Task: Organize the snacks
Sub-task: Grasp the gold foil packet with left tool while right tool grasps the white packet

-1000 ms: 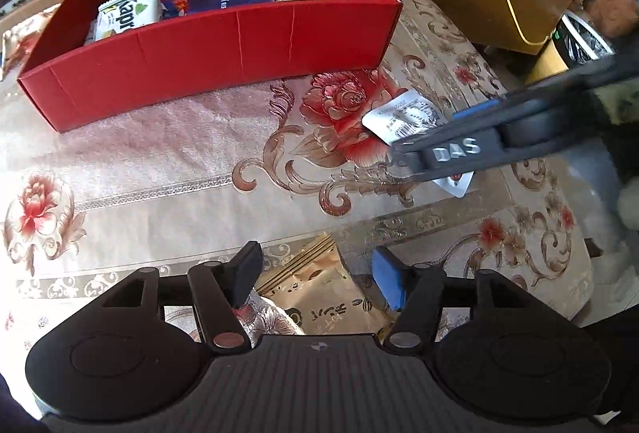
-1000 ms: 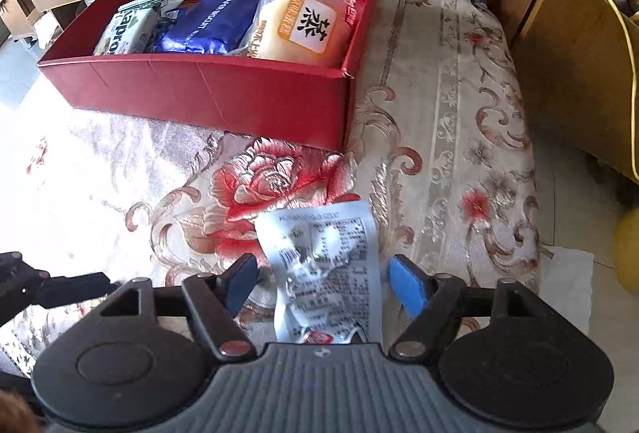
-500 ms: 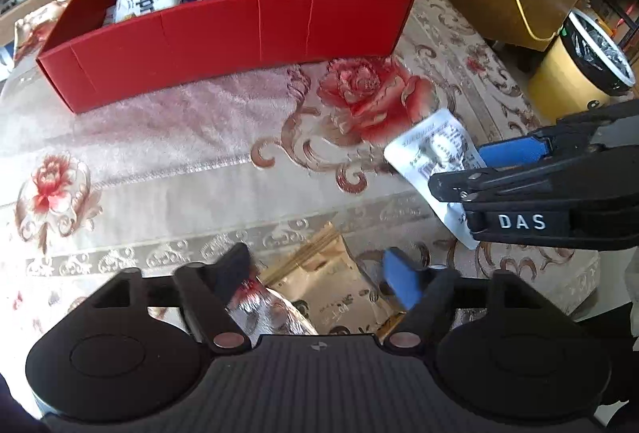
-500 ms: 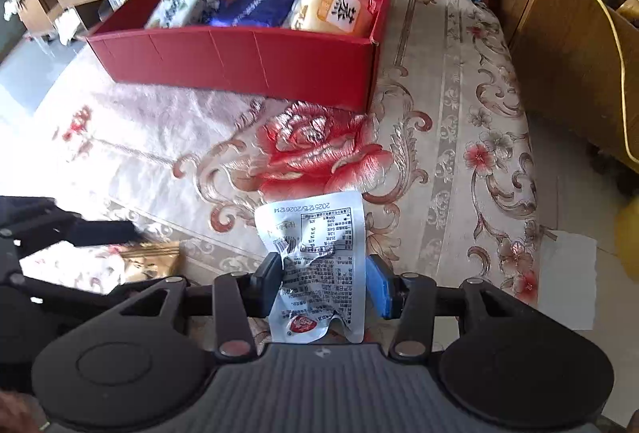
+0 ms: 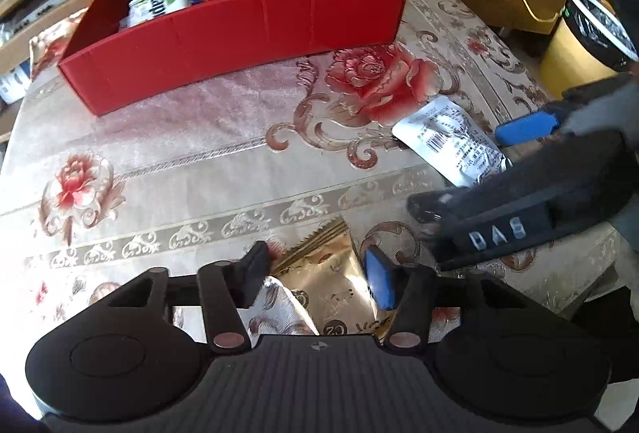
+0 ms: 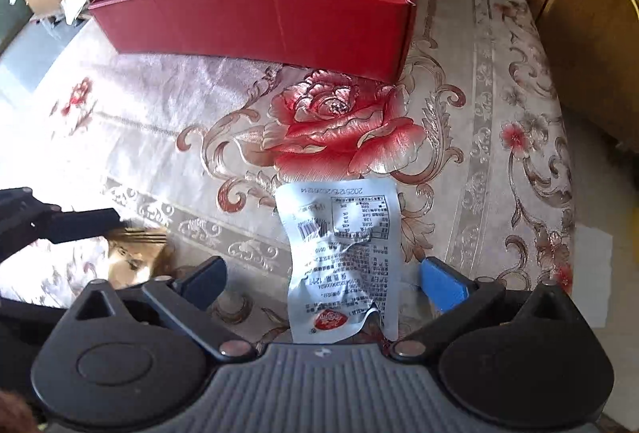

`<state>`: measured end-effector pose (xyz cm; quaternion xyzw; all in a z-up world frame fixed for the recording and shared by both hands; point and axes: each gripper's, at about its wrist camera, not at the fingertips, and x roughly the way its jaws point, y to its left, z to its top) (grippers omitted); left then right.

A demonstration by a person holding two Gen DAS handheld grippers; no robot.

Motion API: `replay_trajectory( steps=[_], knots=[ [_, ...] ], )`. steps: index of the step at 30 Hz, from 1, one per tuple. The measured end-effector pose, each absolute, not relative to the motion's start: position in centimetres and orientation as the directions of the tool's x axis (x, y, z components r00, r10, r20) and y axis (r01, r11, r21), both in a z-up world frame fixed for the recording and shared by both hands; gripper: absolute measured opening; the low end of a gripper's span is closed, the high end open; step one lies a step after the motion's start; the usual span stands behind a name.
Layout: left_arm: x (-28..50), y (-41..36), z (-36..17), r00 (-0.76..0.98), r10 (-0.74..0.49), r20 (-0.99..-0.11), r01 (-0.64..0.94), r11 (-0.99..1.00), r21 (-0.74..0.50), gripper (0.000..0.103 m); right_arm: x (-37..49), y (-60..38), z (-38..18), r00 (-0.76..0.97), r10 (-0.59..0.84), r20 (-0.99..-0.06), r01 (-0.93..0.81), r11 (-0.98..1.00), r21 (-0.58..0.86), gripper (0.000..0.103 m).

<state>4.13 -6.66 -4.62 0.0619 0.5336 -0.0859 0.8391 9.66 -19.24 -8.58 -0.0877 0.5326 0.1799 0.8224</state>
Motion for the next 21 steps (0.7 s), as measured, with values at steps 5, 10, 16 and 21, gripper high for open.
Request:
replay_trajectory(
  steps=[5,10,16,21],
  knots=[
    [4.1,-5.9,-4.4,0.406,-0.081,-0.91,0.186,0.983,-0.005,0.062,8.3,-19.7,-7.6,0.394,0.207,-0.896,-0.389,0.92,0.041,0.052],
    [3.2,-5.6,-4.2,0.399,-0.097,-0.912,0.144,0.989,-0.042,0.083,8.1,-19.6,-7.5,0.395,0.204,-0.896,-0.388,0.921,0.038,0.052],
    [2.5,-6.9,-4.6,0.423,-0.034,-0.905,0.181,0.982,0.048,0.057,8.0,-19.4,-7.0,0.402,0.224,-0.888,-0.391,0.919,0.055,0.052],
    [2.4,-7.0,-4.2,0.423,-0.046,-0.905,0.22,0.974,0.053,0.055,7.9,-19.7,-6.5,0.415,0.237,-0.878,-0.387,0.92,0.065,0.052]
  ],
)
